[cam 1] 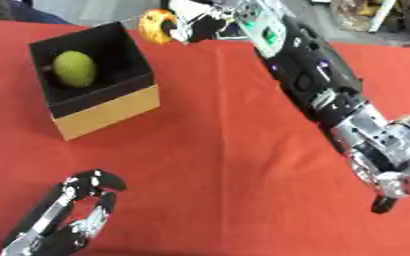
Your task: Pick up objects on the table and place them in the box.
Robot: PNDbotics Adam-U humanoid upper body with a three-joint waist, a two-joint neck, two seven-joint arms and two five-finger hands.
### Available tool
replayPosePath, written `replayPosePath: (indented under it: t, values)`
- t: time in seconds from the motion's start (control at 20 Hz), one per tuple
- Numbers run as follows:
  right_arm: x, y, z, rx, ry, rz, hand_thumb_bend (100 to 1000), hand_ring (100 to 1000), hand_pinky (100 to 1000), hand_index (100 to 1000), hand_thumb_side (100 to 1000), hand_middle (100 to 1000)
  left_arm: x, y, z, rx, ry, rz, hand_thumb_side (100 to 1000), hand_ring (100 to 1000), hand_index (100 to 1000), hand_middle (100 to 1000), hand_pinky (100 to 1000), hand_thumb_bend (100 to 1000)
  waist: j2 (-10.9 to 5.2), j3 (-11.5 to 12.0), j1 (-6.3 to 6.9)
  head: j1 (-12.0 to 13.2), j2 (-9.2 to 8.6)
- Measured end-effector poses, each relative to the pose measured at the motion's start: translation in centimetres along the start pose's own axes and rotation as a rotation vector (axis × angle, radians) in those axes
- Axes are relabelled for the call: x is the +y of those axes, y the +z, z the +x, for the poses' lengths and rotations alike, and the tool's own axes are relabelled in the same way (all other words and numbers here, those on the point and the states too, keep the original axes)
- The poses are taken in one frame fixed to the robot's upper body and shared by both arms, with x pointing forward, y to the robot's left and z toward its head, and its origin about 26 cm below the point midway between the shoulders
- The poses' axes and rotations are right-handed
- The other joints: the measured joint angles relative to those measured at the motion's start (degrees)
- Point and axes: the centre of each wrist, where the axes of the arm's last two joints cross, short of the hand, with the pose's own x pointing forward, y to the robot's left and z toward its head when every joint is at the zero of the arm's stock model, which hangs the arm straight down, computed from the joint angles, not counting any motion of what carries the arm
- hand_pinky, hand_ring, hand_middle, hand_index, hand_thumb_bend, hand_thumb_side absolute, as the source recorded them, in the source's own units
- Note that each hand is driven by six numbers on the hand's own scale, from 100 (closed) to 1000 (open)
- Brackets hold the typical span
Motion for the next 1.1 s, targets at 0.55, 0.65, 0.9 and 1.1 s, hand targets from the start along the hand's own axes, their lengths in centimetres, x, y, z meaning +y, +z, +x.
replayPosePath:
  t: [0.55,0.65,0.9,1.1]
  values:
    - [2.0,-0.5,-0.3,0.060,0.053,0.004,100,893,970,1000,200,896,-0.3,-1.3,0.7,-0.049,0.006,-0.055,766,783,722,674,651,100,0.71,3.1,0.16,-2.2,-1.09]
    - [1.9,-0.6,-0.2,0.060,0.071,-0.021,100,893,965,1000,200,901,-0.3,-1.3,0.7,-0.050,0.007,-0.056,768,784,722,673,651,100,0.71,2.9,0.06,-2.2,-1.09]
    - [1.9,-0.6,0.1,0.057,0.096,-0.067,100,884,959,1000,198,898,-0.3,-1.3,0.7,-0.049,0.008,-0.059,771,784,722,672,652,100,0.71,2.3,-0.13,-1.9,-1.09]
    - [1.5,-0.7,0.6,0.013,0.090,-0.105,100,863,929,984,201,884,-0.6,-1.1,0.4,-0.036,0.018,-0.057,772,783,722,672,652,100,0.55,0.8,-0.13,-1.1,-1.04]
